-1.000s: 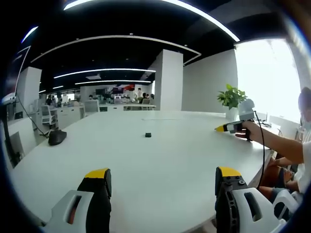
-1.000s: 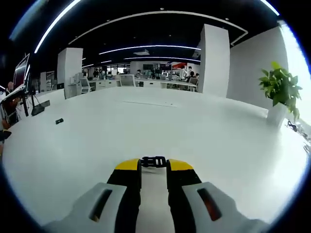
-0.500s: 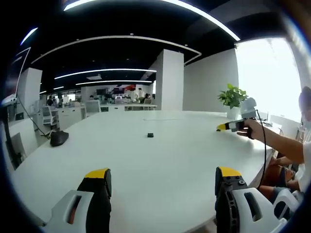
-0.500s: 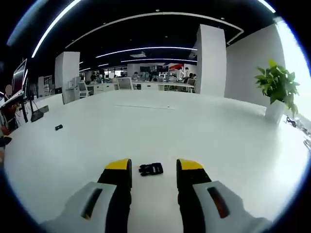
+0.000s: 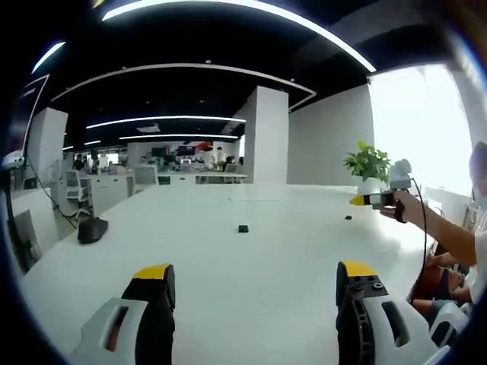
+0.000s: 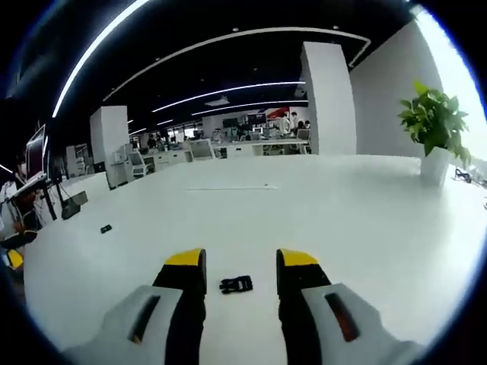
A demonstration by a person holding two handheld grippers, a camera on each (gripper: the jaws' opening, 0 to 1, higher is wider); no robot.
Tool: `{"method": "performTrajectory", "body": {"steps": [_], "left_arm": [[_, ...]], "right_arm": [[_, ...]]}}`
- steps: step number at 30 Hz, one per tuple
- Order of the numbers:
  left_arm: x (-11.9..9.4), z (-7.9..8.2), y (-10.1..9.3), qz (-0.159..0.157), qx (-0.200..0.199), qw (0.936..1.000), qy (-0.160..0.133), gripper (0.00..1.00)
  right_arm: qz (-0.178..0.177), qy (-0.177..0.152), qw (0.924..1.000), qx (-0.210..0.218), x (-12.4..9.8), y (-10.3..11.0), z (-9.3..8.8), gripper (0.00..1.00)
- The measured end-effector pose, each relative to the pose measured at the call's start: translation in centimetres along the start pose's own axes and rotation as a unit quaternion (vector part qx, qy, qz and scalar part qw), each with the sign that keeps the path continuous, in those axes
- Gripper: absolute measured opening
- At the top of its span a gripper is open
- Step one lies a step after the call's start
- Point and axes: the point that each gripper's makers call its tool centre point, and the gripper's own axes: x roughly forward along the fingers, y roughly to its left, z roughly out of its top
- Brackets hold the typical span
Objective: Snap the two parts of the plastic buckle together until the buckle closes and remains connected.
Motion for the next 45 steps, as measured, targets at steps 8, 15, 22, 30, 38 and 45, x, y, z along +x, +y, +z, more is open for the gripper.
{"method": "performTrajectory", "body": {"steps": [8, 15, 22, 30, 38, 45], "left_arm": [[1.5, 0.1, 2.3, 0.035, -0.006, 0.9993, 0.005, 0.90], [3.3, 0.9, 2.5, 0.049, 0.005, 0.9987, -0.009, 0.93], [5.2, 1.4, 2.3, 0.047, -0.005, 0.9988, -0.013, 0.93], [8.6, 1.7, 2.3, 0.051, 0.001, 0.9987, 0.004, 0.92], [11.2, 2.8, 2.1, 0.036, -0.013, 0.9992, -0.007, 0.92], [12.8, 3.5, 2.8, 0.038, -0.008, 0.9992, -0.002, 0.93]], "right_arm": [[0.028, 0.001, 0.9996, -0.009, -0.6, 1.3, -0.2, 0.36], [0.042, 0.000, 0.9981, -0.045, -1.3, 2.0, 0.1, 0.37], [0.069, 0.002, 0.9955, -0.065, -1.8, 2.5, 0.0, 0.37], [0.109, -0.004, 0.9923, -0.058, -1.4, 3.5, 1.2, 0.38], [0.123, -0.028, 0.9911, -0.043, -0.3, 3.5, 3.3, 0.39], [0.134, -0.023, 0.9896, -0.048, 1.2, 3.8, 3.4, 0.39]]}}
